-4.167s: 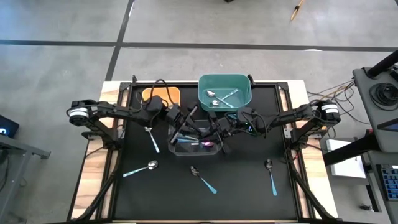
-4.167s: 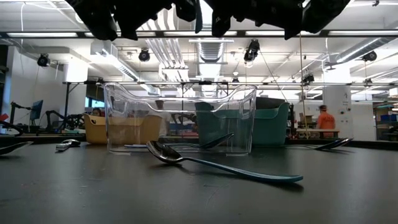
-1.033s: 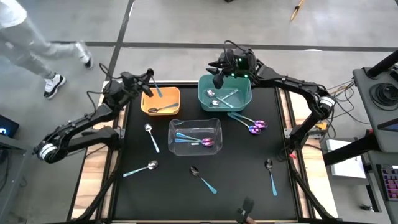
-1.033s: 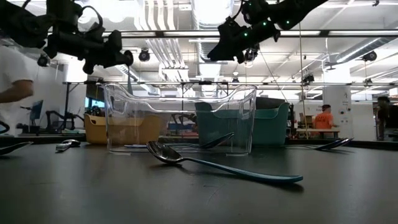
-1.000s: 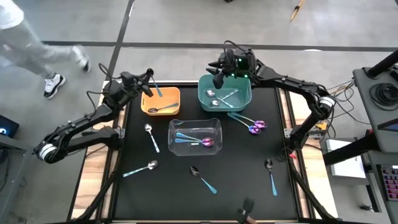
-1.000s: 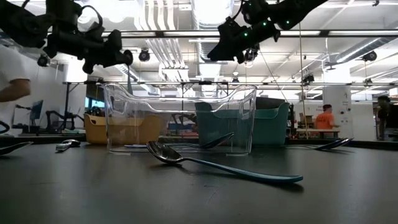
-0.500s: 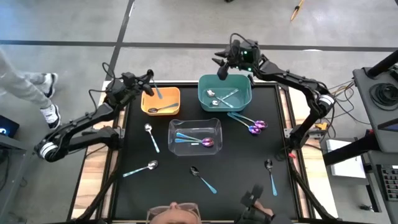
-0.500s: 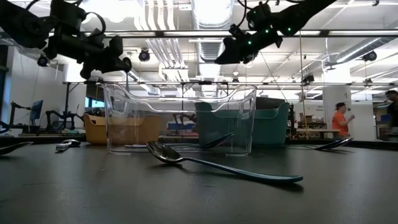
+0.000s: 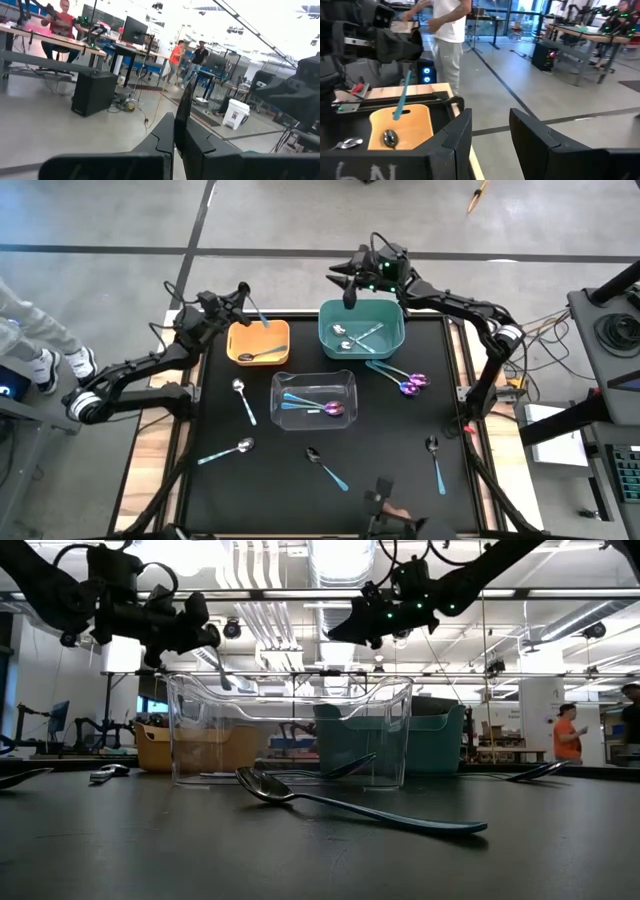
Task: Sort silverware by color (type)
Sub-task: Put the blue spoon into the yellow bin
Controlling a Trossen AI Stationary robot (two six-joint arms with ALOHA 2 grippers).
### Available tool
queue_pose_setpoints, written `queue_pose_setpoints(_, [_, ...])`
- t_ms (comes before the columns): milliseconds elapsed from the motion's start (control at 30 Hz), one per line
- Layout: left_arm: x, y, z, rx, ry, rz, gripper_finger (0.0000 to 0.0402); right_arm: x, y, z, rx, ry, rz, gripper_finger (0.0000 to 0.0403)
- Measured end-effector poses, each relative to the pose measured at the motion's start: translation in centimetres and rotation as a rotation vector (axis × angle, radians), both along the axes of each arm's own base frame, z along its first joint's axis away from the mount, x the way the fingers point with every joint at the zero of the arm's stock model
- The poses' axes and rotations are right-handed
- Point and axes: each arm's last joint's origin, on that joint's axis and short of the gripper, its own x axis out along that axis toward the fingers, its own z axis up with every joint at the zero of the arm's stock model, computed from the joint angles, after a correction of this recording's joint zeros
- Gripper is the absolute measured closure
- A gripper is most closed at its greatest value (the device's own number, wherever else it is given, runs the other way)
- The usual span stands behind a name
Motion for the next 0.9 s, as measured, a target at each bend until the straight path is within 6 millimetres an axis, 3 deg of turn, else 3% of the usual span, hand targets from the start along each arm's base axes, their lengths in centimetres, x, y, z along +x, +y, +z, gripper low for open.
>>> queue_pose_setpoints(200, [0.2,-0.3,0.9,0.114,-0.055,-0.030,0.0401,3.4,1.2,0.3,-0.036,-0.011,0.094,0.0280])
queue_pose_setpoints(400, [-0.2,-1.2,0.5,0.193,-0.108,-0.043,0.0401,6.8,2.7,0.8,-0.106,-0.029,0.163,0.0280])
queue_pose_setpoints(900, [-0.2,-1.6,1.3,0.260,-0.159,-0.037,0.0401,14.5,3.7,0.1,-0.059,-0.088,0.253,0.0280])
